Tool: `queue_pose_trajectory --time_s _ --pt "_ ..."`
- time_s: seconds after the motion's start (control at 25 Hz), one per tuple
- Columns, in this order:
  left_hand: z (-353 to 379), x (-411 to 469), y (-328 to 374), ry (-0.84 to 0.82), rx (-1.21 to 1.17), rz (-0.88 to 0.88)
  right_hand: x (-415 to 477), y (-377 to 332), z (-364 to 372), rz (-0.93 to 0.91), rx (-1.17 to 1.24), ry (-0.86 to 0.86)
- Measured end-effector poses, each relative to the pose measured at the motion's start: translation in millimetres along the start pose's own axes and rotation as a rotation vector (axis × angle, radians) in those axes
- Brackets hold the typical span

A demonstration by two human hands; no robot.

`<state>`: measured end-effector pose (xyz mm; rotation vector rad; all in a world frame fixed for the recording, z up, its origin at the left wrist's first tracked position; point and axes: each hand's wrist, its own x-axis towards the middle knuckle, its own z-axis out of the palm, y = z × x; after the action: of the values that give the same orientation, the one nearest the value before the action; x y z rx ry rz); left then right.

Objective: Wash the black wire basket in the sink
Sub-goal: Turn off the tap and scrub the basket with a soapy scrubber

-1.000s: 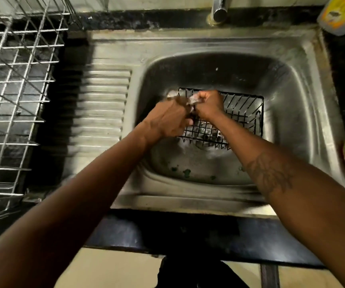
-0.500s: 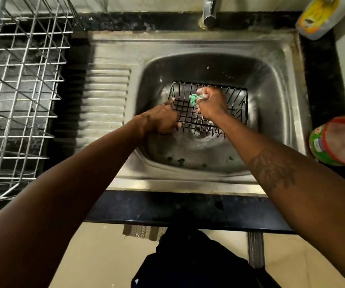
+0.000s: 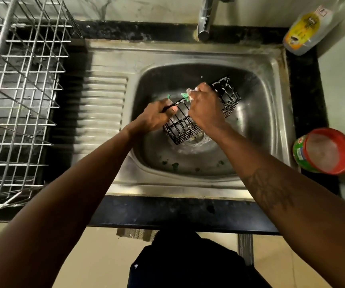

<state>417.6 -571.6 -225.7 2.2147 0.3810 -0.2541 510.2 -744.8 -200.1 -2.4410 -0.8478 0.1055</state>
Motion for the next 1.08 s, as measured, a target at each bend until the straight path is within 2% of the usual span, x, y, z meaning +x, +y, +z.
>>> queue_pose_trajectory --time_s 0.08,0.16,0.32,0.36,0.4,0.48,0.52,0.6,0.68,0.72,0.76,0.8,0.92,1.0,1.04,1.08 --pt "-1.2 -2.7 -10.6 -0.033 -0.092 -0.014 -3.1 -8.1 -0.4 0.009 0.006 0.025" --pt "-7.9 -6.4 -12.0 -0.059 -0.007 -0.006 -8.0 -16.5 0.8 -0.011 -0.051 0.009" --pt "-20.6 -11.7 -6.0 -0.05 0.069 0.02 -24.2 -52.2 9.3 -0.183 -0.092 -0.238" --pt "-22.0 -11.1 -6.5 -0.053 0.089 0.013 -19.0 -46.9 6.3 -0.173 -0.098 -0.267" --pt "-22.8 -12.8 -5.4 -0.071 0.091 0.009 -12.0 -35.3 -1.9 -0.102 -0.118 -0.243" --pt "-20.3 -17.2 -4.1 -0.071 0.074 0.001 6.5 2.4 -27.0 0.154 -0.181 -0.068" --pt "-20.0 -18.3 -3.1 -0.061 0.068 0.0 13.2 14.6 -37.2 0.222 -0.189 -0.005" --pt "-20.3 -17.7 -2.4 -0.047 0.049 -0.013 11.4 2.1 -35.1 0.119 -0.229 -0.043" --pt "-23.3 -16.9 -4.4 -0.04 0.072 -0.027 -12.0 -43.9 -10.7 -0.118 -0.196 -0.283" --pt "-25.5 -18.4 -1.2 -0.037 0.1 -0.025 -21.3 -56.3 -4.0 -0.183 -0.148 -0.354" --pt "-26.0 -19.8 0.2 -0.042 0.105 -0.025 -22.8 -54.5 -3.9 -0.213 -0.134 -0.343" --pt "-26.0 -21.5 1.8 -0.047 0.091 -0.023 -16.9 -43.2 -11.4 -0.165 -0.119 -0.288" --pt "-25.1 -20.9 0.5 -0.071 0.043 -0.006 18.3 23.5 -40.4 0.156 -0.183 -0.084" --pt "-26.3 -17.7 -1.9 -0.055 0.045 -0.003 32.9 46.4 -45.4 0.305 -0.185 -0.005" --pt "-27.5 -16.0 -2.8 -0.049 0.036 -0.001 32.2 37.1 -37.7 0.336 -0.193 -0.008" --pt "-27.9 -14.8 -4.2 -0.043 0.035 0.007 25.1 19.0 -25.6 0.283 -0.216 -0.042"
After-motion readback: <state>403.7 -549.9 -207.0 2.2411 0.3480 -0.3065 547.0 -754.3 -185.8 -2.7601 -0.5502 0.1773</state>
